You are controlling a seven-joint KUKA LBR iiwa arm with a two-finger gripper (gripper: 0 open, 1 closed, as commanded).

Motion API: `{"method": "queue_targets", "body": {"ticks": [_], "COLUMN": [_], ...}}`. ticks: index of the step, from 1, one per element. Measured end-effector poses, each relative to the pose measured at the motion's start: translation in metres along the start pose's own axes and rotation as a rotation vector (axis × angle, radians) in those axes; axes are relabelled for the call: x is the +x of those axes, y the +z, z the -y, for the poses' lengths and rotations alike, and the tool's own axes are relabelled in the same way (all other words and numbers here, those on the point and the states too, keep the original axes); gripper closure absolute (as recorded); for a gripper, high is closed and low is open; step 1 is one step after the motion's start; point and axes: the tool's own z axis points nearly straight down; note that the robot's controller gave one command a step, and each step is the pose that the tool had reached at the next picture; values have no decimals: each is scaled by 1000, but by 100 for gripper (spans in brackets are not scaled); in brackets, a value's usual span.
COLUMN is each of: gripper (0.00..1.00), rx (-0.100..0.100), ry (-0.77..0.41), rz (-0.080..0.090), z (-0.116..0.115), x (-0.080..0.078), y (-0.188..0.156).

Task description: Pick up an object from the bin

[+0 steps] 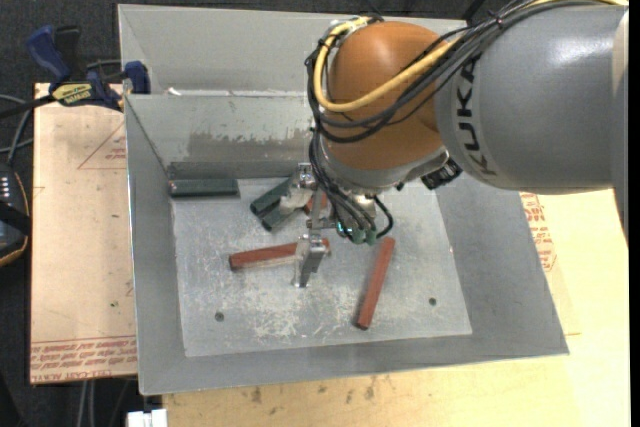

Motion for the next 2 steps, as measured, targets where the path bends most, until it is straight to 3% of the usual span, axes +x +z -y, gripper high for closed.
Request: {"method": "queue_targets", "body": {"ticks": [1, 2], "gripper": [0, 0], "rx": [-1, -3], "ry": [3, 89], "rz": [8, 13], "z": [1, 1], "x": [-2, -5], "y": [-4, 30]}}
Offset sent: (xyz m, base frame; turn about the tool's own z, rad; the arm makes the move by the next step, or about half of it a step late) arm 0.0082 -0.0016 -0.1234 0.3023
